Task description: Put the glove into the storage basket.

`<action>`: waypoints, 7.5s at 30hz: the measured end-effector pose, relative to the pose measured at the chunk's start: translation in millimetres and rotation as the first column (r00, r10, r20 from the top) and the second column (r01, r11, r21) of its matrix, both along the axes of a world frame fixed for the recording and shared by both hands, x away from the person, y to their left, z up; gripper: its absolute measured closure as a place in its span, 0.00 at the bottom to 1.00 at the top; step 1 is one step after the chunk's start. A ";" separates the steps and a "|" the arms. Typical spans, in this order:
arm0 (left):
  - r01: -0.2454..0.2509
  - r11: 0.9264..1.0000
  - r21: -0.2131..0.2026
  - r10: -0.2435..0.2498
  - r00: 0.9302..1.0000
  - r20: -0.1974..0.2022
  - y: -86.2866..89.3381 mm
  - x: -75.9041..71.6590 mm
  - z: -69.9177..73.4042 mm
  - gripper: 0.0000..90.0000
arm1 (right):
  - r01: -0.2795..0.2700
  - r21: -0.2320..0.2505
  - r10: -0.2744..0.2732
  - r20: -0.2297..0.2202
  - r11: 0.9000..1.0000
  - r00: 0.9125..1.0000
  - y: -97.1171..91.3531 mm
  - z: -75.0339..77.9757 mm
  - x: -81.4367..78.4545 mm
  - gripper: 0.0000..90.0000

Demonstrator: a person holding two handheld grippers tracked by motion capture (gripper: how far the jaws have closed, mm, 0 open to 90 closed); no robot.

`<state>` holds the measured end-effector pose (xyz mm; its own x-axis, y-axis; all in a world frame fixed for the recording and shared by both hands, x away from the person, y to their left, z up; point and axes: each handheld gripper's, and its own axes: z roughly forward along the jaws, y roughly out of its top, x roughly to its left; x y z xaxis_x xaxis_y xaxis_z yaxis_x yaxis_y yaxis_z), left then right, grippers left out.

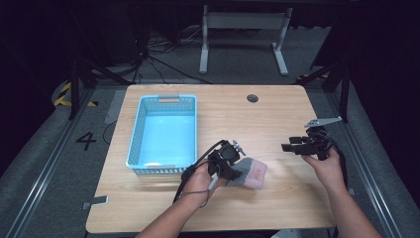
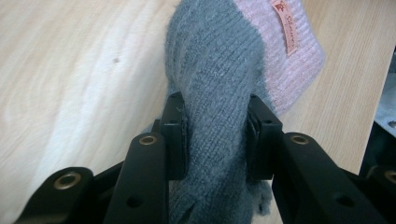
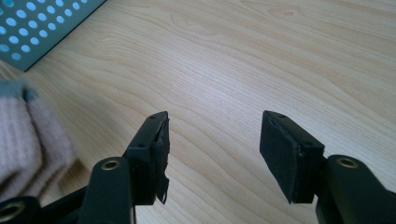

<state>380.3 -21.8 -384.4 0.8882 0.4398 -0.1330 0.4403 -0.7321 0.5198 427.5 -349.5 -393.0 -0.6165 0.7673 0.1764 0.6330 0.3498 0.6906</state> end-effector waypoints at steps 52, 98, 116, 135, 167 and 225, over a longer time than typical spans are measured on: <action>-0.257 0.959 -0.122 0.269 0.958 0.100 143.1 58.0 81.8 0.73 | -0.004 -0.099 0.001 -0.029 0.995 1.000 12.2 -21.1 6.9 0.49; -0.393 0.919 0.027 0.393 0.919 -0.019 205.5 147.3 34.2 0.73 | -0.024 -0.153 0.018 -0.042 0.988 0.999 22.0 -31.5 -10.4 0.48; -0.396 0.913 0.096 0.404 0.912 -0.073 189.0 164.1 6.3 0.72 | -0.051 -0.178 0.051 -0.006 0.983 0.999 27.9 -29.8 -15.3 0.47; -0.384 0.905 0.184 0.402 0.913 -0.070 171.8 180.1 -15.8 0.71 | -0.066 -0.177 0.070 0.018 0.982 0.997 27.7 -27.0 -19.2 0.47; -0.432 0.888 0.155 0.437 0.899 0.001 179.7 185.6 -21.0 0.46 | -0.089 -0.174 0.092 0.008 0.981 0.996 32.9 -29.5 -17.7 0.45; 0.079 0.978 -0.193 -0.056 0.991 0.122 104.8 -32.2 16.3 0.46 | -0.184 -0.088 0.187 0.029 0.979 0.982 28.3 -27.3 -28.0 0.47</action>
<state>348.1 83.0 -368.1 0.9295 0.3532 -0.1061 0.3218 -0.6363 0.7012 399.4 -321.2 -420.3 -0.7544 0.6502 0.0897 0.5260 0.5171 0.6753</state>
